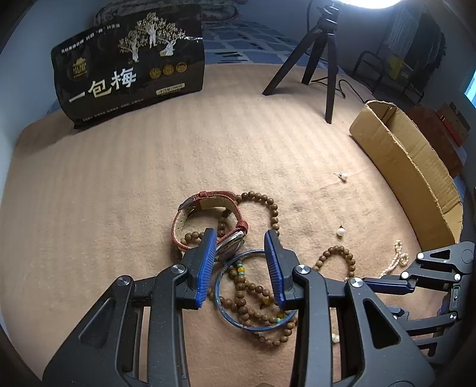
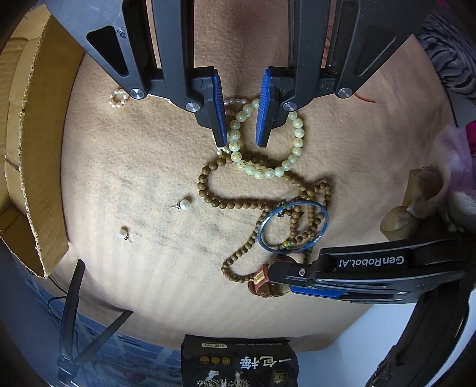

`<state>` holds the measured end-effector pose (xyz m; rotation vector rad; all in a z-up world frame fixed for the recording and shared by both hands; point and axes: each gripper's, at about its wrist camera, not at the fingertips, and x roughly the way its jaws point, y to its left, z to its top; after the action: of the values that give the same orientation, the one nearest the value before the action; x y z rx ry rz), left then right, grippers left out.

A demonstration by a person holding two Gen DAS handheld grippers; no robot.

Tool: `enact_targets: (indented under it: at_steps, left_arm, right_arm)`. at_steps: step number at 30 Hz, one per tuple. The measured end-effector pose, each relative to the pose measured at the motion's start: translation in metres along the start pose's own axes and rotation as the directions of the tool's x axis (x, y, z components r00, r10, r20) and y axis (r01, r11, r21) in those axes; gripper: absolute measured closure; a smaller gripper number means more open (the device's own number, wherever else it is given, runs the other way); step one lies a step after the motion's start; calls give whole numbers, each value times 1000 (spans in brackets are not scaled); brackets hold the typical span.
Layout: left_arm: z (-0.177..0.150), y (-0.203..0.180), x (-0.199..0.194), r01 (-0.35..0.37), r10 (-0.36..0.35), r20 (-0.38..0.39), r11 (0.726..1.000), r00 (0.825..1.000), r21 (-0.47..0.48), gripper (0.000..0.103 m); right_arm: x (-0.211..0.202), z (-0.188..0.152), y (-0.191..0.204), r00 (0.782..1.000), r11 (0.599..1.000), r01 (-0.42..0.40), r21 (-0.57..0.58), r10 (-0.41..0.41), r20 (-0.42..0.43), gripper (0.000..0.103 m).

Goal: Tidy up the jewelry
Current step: 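Grasp the red-strap watch with the left tool while the right tool grasps the pale bead bracelet, then carry the watch and bracelet into the cardboard box and open both tools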

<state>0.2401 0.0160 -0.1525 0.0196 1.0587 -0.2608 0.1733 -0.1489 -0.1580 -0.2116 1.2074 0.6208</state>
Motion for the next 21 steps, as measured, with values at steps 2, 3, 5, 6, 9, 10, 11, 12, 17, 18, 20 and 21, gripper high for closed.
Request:
enact_targets:
  at_steps: [2, 3, 5, 6, 9, 10, 11, 12, 17, 18, 20, 21]
  left_arm:
    - [1, 1, 2, -3, 3, 2, 1000, 1000, 1, 69]
    - [1, 1, 2, -2, 2, 4, 1000, 1000, 1, 72]
    - [2, 2, 4, -1, 1, 0, 1000, 1000, -2, 75]
    - [3, 2, 6, 6, -6, -2, 1000, 1000, -4, 75]
    - [2, 2, 9, 15, -15, -11, 1000, 1000, 4, 76]
    - [2, 2, 11, 17, -17, -13, 1000, 1000, 7, 76]
    - [3, 1, 12, 24, -24, -25, 1000, 999, 6, 76]
    - [3, 1, 13, 19, -19, -26, 1000, 999, 5, 76]
    - [6, 3, 24, -12, 12, -42, 1000, 999, -12, 77]
    - [6, 2, 25, -17, 16, -42, 1000, 999, -8, 79]
    - [5, 1, 24, -21, 21, -29, 1000, 999, -6, 83]
    - [5, 1, 23, -24, 24, -25, 1000, 999, -6, 92]
  right_arm:
    - [2, 1, -1, 1000, 1000, -3, 2, 3, -8, 93]
    - [3, 2, -1, 1000, 1000, -3, 3, 3, -10, 94]
    - [4, 1, -1, 1000, 1000, -9, 7, 9, -10, 95]
    - [4, 1, -1, 1000, 1000, -10, 8, 10, -11, 96]
    - [4, 1, 0, 1000, 1000, -17, 10, 17, -11, 97]
    - [4, 2, -1, 1000, 1000, -18, 12, 18, -9, 97]
    - [5, 2, -2, 1000, 1000, -18, 14, 18, -10, 97]
    - [5, 3, -2, 1000, 1000, -19, 17, 19, -9, 97]
    - [3, 0, -1, 1000, 1000, -18, 16, 18, -3, 97]
    - [3, 0, -1, 1000, 1000, -20, 17, 20, -1, 97]
    - [1, 1, -1, 1000, 999, -27, 20, 26, 6, 97]
    - [-1, 1, -1, 1000, 999, -30, 21, 29, 11, 97]
